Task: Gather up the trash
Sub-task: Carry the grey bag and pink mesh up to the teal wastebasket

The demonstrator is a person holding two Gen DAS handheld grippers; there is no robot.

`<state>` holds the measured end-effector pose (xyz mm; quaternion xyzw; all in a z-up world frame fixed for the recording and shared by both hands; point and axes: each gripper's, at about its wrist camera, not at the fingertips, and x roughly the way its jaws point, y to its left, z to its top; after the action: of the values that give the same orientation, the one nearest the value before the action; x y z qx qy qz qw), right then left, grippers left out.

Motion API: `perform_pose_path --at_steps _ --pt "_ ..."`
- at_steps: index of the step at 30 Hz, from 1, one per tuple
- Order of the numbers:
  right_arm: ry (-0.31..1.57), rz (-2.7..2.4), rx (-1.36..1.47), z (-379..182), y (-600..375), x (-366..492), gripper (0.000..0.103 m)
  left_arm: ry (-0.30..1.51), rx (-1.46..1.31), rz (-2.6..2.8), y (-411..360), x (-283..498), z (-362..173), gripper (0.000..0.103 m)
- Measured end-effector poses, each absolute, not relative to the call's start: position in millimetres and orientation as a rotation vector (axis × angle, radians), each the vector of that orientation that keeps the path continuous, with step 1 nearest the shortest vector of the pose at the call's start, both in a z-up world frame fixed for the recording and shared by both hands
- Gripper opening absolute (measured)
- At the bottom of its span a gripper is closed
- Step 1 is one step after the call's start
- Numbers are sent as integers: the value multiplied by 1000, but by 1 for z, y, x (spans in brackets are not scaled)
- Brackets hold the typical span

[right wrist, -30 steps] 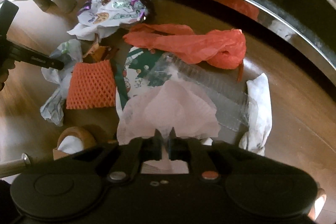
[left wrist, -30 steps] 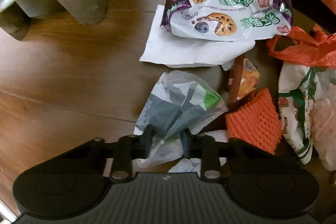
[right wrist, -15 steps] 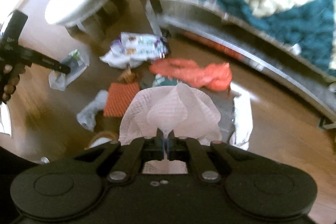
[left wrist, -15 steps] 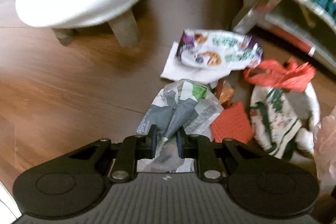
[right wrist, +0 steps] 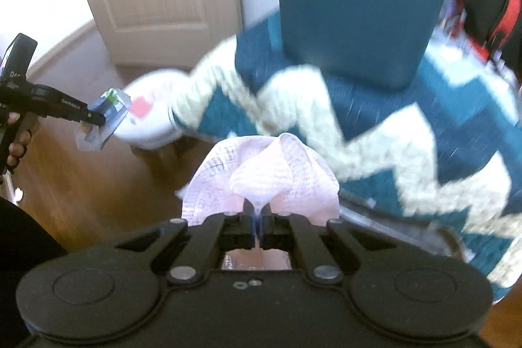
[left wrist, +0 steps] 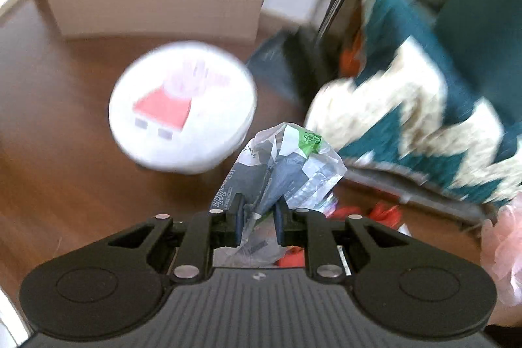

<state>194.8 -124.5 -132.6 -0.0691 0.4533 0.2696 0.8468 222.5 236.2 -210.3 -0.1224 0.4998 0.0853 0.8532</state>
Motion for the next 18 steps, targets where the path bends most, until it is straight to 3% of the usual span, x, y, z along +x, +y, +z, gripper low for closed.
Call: perform_pose_path --at_steps 18 --pt "472 492 -252 75 -157 167 2 710 -164 13 161 195 2 18"
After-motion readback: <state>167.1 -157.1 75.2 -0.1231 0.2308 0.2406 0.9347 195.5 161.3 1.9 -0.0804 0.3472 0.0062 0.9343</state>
